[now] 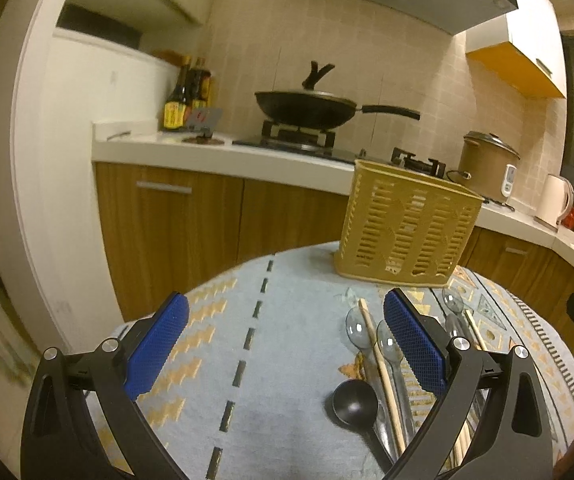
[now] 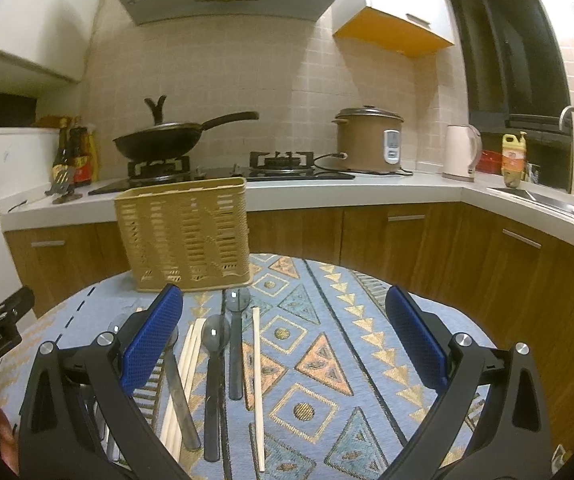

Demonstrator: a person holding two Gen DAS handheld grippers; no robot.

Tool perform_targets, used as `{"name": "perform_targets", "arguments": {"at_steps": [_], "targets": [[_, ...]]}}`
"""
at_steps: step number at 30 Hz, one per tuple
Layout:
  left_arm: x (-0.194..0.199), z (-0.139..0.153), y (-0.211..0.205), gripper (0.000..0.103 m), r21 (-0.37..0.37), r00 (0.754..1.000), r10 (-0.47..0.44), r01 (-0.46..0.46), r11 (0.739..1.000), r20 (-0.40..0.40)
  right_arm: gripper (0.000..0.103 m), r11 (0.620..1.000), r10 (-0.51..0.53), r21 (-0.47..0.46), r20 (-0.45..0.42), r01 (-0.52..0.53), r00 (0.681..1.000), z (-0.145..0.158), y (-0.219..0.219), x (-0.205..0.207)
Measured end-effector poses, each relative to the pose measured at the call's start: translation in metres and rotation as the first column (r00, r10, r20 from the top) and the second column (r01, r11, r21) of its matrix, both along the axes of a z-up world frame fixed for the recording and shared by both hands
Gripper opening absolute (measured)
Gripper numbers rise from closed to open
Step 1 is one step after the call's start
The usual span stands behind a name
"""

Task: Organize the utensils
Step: 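Lower the left tool and close it on the black spoon's handle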

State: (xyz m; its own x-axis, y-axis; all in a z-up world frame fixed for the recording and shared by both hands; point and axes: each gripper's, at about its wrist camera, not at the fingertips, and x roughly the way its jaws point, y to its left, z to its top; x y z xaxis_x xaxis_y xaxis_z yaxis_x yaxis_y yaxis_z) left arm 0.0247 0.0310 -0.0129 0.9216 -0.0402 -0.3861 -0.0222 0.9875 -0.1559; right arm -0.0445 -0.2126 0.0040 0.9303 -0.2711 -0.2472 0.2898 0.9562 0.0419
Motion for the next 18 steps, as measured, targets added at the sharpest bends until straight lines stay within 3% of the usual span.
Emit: {"name": "perform_targets", "arguments": {"at_steps": [2, 5, 7, 9, 13, 18], "targets": [[0.006, -0.002, 0.003, 0.095, -0.007, 0.999, 0.003, -0.003, 1.0, -0.044, 0.097, 0.999, 0.027, 0.021, -0.004, -0.026, 1.0, -0.002, -0.001, 0.0], [0.017, -0.011, 0.011, 0.091, -0.064, 0.986, -0.063, 0.054, 0.997, -0.152, 0.097, 0.998, 0.057, 0.009, -0.063, -0.056, 0.996, -0.005, 0.004, 0.009], [0.03, -0.021, 0.012, 0.076, -0.089, 0.953, -0.129, 0.109, 0.99, -0.273, 0.097, 0.998, 0.052, -0.026, -0.109, -0.055, 0.993, -0.008, 0.011, 0.016], [0.039, -0.029, 0.012, 0.071, -0.13, 0.908, -0.201, 0.164, 0.978, -0.368, 0.097, 0.997, 0.048, -0.059, -0.154, -0.058, 0.987, -0.013, 0.016, 0.022], [0.037, -0.032, 0.003, 0.071, -0.192, 0.857, -0.311, 0.252, 0.949, -0.41, 0.096, 0.996, 0.043, -0.063, -0.216, -0.058, 0.975, -0.019, 0.016, 0.033], [0.035, -0.041, -0.03, 0.071, -0.108, 0.82, -0.314, 0.3, 0.948, -0.478, 0.095, 0.998, 0.06, -0.01, -0.254, -0.065, 0.965, -0.024, 0.007, 0.038]]}}
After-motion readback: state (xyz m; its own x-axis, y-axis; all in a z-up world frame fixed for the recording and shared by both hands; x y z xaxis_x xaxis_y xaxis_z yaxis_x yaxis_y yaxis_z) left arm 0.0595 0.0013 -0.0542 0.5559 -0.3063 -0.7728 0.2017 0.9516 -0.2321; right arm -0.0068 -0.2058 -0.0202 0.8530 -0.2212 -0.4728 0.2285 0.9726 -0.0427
